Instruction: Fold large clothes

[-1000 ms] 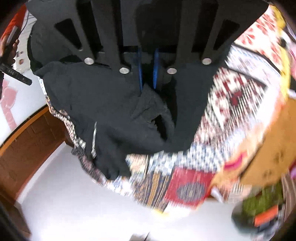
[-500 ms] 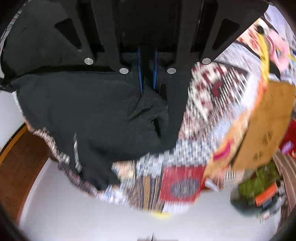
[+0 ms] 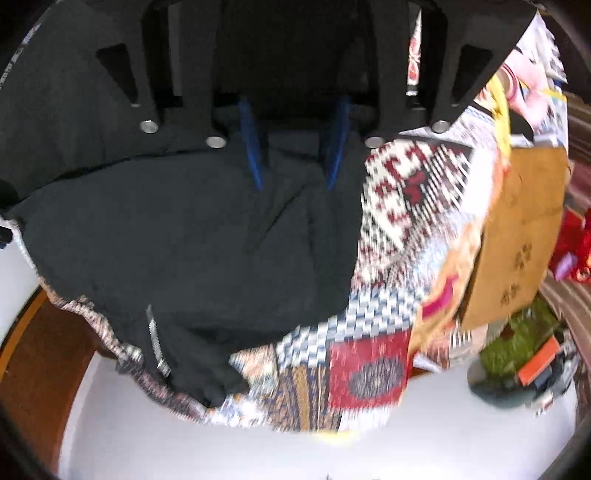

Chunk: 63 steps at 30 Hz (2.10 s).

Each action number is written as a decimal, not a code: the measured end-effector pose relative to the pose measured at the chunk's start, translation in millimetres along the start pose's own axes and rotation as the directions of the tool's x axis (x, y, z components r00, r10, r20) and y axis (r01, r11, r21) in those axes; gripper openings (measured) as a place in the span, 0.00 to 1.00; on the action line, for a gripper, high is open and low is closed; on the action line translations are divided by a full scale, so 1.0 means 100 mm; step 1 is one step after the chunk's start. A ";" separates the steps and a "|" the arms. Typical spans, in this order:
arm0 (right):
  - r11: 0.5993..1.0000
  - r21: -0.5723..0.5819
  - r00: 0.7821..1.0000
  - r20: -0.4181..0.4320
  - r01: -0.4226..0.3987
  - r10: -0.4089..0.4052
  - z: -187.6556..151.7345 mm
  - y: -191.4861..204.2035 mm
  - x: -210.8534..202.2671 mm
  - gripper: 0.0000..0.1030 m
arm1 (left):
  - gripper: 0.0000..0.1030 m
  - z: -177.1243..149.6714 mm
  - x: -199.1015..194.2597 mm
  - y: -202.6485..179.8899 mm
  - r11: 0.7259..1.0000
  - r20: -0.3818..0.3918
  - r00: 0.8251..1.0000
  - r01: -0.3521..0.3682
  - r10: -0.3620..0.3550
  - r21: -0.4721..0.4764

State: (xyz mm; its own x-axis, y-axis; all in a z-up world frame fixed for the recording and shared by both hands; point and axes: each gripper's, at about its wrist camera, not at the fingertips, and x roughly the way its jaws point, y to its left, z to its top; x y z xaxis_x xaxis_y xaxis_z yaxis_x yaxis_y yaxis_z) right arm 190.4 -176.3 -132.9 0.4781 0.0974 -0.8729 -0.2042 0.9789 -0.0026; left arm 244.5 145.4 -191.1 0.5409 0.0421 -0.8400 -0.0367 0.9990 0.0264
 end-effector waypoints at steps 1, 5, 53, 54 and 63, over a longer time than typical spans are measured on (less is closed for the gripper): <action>1.000 -0.007 1.000 0.017 0.001 -0.001 0.05 0.02 -0.03 0.57 | 0.46 0.07 -0.09 -0.03 1.000 0.028 1.000 -0.005 0.004 0.012; 1.000 -0.015 0.997 0.082 -0.011 0.013 0.25 0.05 -0.15 0.57 | 0.53 0.33 -0.33 -0.18 0.998 0.118 0.993 -0.017 0.009 0.066; 0.960 0.235 0.984 -0.049 -0.155 0.170 2.07 0.13 2.03 0.12 | 0.16 2.50 2.25 -1.33 0.990 0.010 0.996 0.088 -0.090 0.107; 0.962 0.226 0.986 -0.034 -0.152 0.164 2.06 0.14 1.94 0.10 | 0.14 2.49 2.21 -1.32 0.991 0.014 0.997 0.079 -0.081 0.109; 0.967 0.126 0.973 0.096 -0.220 0.209 1.78 0.30 0.86 0.08 | 0.12 2.35 1.29 -1.19 0.984 0.083 0.989 0.114 -0.125 0.134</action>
State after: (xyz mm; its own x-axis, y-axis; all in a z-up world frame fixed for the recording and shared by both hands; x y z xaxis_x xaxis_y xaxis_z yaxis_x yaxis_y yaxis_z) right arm 376.8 -106.3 -121.1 0.5043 0.3166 -0.8034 -0.1952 0.9481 0.2512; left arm 515.5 36.2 -175.1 0.6089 -0.0823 -0.7890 0.1376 0.9905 0.0029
